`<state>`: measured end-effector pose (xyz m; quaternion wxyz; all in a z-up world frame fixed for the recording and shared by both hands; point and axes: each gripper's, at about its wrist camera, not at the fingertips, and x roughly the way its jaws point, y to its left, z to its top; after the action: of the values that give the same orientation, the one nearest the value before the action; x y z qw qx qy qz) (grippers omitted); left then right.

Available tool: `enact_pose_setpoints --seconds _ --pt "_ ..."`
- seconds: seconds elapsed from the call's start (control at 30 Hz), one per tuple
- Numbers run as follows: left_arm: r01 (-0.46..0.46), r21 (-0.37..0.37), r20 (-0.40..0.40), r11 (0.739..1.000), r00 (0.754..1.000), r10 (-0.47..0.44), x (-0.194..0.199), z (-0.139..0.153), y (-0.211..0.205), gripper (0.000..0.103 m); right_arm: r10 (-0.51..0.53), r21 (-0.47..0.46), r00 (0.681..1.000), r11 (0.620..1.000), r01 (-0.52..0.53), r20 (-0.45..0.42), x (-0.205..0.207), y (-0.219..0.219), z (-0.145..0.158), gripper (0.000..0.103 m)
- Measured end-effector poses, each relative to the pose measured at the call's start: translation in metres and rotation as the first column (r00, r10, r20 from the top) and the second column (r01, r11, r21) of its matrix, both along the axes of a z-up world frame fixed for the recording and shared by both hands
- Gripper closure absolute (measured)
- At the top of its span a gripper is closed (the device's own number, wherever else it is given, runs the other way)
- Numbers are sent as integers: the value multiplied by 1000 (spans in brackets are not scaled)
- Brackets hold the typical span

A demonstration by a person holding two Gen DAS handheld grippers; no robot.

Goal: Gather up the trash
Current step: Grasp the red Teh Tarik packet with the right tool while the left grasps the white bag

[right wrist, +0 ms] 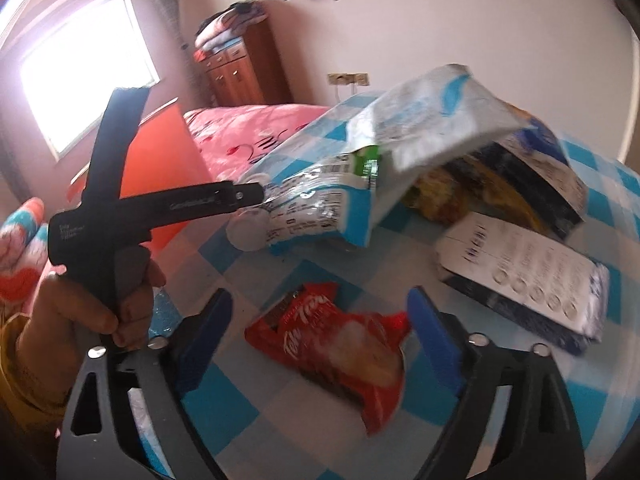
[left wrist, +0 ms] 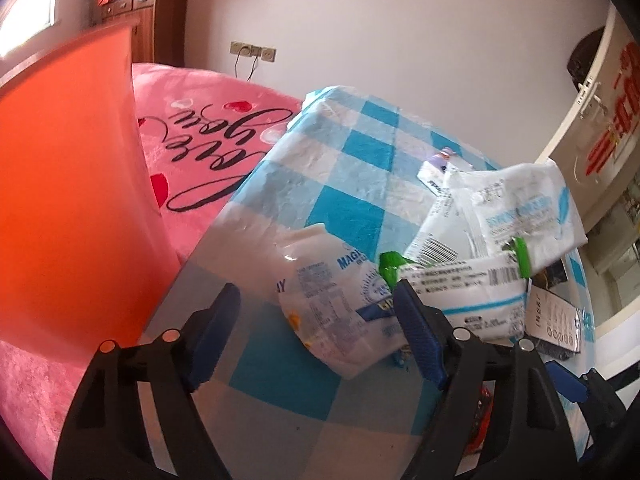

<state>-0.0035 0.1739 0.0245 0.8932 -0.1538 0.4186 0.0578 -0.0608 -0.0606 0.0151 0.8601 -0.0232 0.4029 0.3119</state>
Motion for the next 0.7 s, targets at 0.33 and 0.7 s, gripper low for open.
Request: enact_pose_setpoints --seconds 0.33,0.7 --pt "42 35 -23 998 999 -42 11 -11 -15 31 108 -121 994 986 -111 -29 -5 17 -17 13" --pt "101 109 5 989 995 -102 3 -12 -29 35 98 -63 992 993 -103 -83 -39 -5 -10 13"
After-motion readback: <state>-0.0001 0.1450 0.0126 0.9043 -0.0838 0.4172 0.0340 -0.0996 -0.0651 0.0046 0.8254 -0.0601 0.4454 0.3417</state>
